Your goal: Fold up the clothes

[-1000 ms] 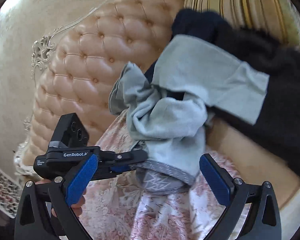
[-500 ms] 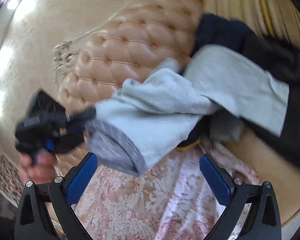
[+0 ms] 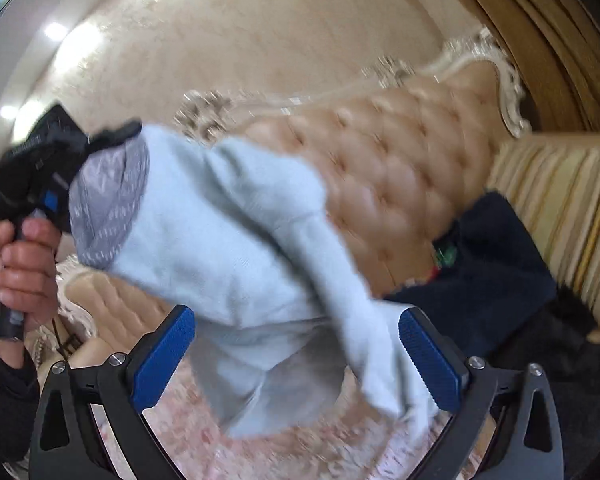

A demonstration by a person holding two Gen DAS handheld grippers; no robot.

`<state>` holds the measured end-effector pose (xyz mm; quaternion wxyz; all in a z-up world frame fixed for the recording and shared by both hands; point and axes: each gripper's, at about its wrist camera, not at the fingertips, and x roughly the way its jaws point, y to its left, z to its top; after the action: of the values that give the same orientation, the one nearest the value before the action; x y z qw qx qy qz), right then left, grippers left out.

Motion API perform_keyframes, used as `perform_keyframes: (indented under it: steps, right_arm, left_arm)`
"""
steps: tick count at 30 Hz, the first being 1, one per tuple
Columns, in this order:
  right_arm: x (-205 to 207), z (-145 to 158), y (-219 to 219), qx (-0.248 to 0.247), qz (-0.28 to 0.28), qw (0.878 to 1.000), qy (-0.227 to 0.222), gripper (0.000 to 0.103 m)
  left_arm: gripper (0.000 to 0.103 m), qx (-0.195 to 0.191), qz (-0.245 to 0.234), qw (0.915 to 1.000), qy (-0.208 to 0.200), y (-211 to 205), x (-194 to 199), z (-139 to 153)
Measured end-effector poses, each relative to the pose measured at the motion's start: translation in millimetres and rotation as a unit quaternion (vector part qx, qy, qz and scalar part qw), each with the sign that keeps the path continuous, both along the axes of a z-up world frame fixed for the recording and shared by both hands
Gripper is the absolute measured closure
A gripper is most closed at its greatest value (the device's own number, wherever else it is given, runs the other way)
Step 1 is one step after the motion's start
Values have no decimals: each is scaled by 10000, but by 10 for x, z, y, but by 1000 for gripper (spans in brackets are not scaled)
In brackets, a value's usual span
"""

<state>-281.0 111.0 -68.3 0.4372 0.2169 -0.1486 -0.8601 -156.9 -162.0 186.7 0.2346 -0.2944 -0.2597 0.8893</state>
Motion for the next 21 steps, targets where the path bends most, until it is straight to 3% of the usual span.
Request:
perform_keyframes:
  steps: [2, 4, 9, 11, 12, 13, 14, 21]
  right_arm:
    - [173, 229, -156, -5, 240, 9994, 229, 0]
    - [468, 445, -391, 107, 504, 9969, 586, 0]
    - [1255, 796, -1201, 647, 968, 9814, 1529, 0]
    - [1500, 911, -1589, 773, 1249, 9759, 1612, 3]
    - [1616, 966, -1788, 826, 1400, 9732, 1625, 32]
    - [1687, 1015, -1940, 833, 1474, 9724, 1607, 81]
    - [1736, 1061, -2068, 818, 1511, 9725, 1574, 91]
    - [2300, 1405, -2954, 720, 2106, 9616, 1607, 95]
  left_arm:
    - [92, -23, 49, 9999, 147, -85, 177, 207]
    - [92, -16, 265, 9996, 130, -228, 435, 213]
    - [92, -4, 600, 9982, 0, -637, 1062, 79]
    - [92, -94, 882, 9960, -63, -846, 1353, 25]
    - [92, -140, 1025, 9946, -95, -952, 1498, -2]
    - [92, -156, 1189, 9927, -95, -1094, 1677, 2]
    - [92, -127, 1345, 9908, -98, -1241, 1858, 19]
    - [91, -260, 2323, 9723, -78, -2051, 2973, 60]
